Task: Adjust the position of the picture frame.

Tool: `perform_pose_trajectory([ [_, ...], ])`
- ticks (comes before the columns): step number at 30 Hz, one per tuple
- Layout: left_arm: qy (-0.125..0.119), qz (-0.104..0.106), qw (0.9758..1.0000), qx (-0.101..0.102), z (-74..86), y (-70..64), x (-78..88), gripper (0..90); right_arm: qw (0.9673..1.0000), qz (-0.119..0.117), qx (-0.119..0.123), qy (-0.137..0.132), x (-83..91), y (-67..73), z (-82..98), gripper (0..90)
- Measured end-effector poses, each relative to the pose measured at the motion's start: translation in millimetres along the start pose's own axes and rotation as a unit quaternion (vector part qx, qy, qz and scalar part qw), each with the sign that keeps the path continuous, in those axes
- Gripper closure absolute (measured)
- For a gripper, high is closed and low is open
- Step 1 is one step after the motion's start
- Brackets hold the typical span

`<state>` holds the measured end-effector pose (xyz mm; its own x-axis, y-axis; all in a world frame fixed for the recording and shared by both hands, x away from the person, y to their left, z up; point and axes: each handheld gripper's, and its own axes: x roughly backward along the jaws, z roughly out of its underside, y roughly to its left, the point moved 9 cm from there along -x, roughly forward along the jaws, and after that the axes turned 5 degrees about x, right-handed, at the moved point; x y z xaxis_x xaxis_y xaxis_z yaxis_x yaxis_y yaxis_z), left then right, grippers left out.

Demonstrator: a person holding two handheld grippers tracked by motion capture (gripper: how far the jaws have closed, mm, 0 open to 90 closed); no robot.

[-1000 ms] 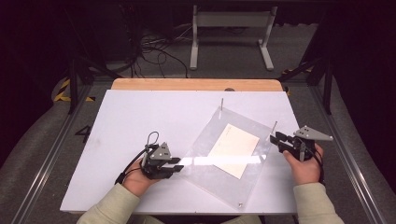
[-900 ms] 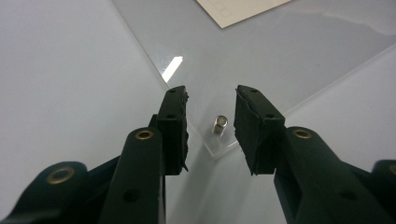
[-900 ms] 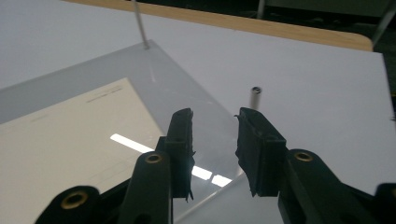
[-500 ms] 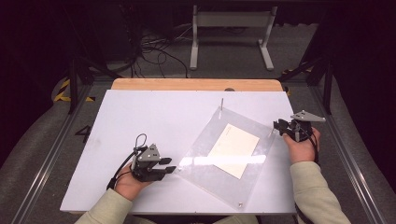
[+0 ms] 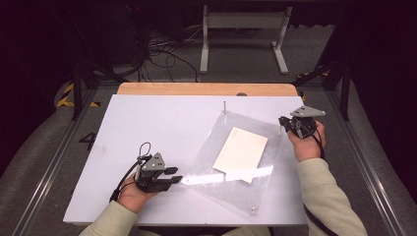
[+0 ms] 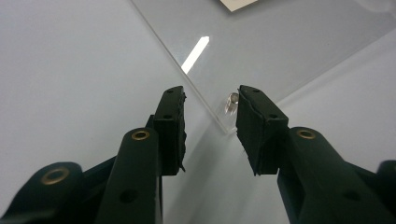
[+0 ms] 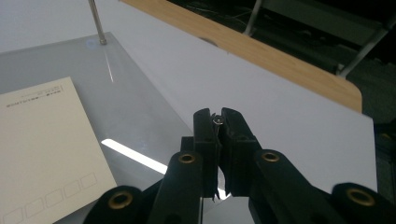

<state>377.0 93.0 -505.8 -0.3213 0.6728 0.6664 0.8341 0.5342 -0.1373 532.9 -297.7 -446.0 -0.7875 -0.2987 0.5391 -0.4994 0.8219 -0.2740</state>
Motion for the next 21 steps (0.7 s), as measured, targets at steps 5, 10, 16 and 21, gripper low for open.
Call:
perform_pose_trajectory([
  [5,-0.002,0.002,1.0,0.0,0.7,-0.3,1.6,62.3,0.9995,-0.012,0.025,-0.014,-16.2,8.3,-26.9,85.1],
  [10,-0.003,0.005,1.0,0.003,1.6,0.5,1.8,62.2,0.9983,-0.036,0.044,-0.013,-37.7,25.9,-45.8,85.1],
  [16,-0.001,0.009,1.0,0.0,2.3,0.6,1.6,62.2,0.9967,-0.057,0.054,-0.018,-60.5,46.4,-58.0,84.9],
  [21,0.002,0.007,1.0,0.0,3.9,1.5,0.7,62.2,0.9956,-0.072,0.059,-0.015,-74.1,56.2,-60.9,84.7],
])
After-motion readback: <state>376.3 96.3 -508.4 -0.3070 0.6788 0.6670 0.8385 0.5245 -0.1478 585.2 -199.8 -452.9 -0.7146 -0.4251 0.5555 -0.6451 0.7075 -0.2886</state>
